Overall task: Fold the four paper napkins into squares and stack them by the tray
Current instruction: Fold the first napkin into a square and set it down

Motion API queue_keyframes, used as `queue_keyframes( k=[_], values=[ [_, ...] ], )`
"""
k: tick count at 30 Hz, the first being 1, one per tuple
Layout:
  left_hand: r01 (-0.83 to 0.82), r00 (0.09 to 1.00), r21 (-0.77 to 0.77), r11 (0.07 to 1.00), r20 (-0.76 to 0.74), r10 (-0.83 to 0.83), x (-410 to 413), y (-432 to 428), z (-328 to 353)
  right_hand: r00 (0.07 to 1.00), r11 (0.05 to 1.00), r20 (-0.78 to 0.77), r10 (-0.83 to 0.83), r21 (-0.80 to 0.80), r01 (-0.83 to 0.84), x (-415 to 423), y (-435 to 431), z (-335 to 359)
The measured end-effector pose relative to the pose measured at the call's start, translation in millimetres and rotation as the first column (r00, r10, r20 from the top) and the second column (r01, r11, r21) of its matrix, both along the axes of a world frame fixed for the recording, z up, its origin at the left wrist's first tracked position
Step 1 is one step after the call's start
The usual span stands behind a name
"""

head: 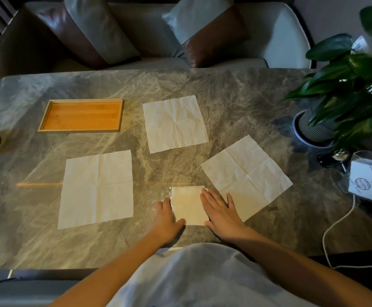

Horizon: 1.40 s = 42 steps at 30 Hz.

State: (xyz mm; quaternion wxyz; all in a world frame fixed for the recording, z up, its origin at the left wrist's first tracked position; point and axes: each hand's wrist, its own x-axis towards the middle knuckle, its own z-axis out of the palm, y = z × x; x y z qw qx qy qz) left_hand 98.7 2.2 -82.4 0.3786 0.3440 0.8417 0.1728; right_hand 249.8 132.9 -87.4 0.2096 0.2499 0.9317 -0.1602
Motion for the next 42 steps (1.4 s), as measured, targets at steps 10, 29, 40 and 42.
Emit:
queue_keyframes(
  k=[10, 29, 40, 42],
  values=[
    [-0.300, 0.863, -0.073, 0.951, 0.404, 0.303, -4, 20, -4, 0.999, 0.999, -0.027, -0.044, 0.009, 0.044, 2, -2, -6],
    [-0.650, 0.584, 0.034, 0.759, 0.661, 0.471, -91, -20, 47, 0.362, 0.218, 0.021, -0.932, -0.766, 0.605, -86, -39, 29],
    [-0.668, 0.632, 0.108, 0.736, 0.605, 0.484, -214, -55, 48, 0.248, -0.141, 0.283, -0.926, -0.871, 0.471, -223, -60, 43],
    [-0.658, 0.650, 0.126, 0.742, 0.593, 0.475, -237, -53, 48, 0.253, -0.160, 0.301, -0.919, -0.874, 0.459, -246, -58, 46]
  ],
)
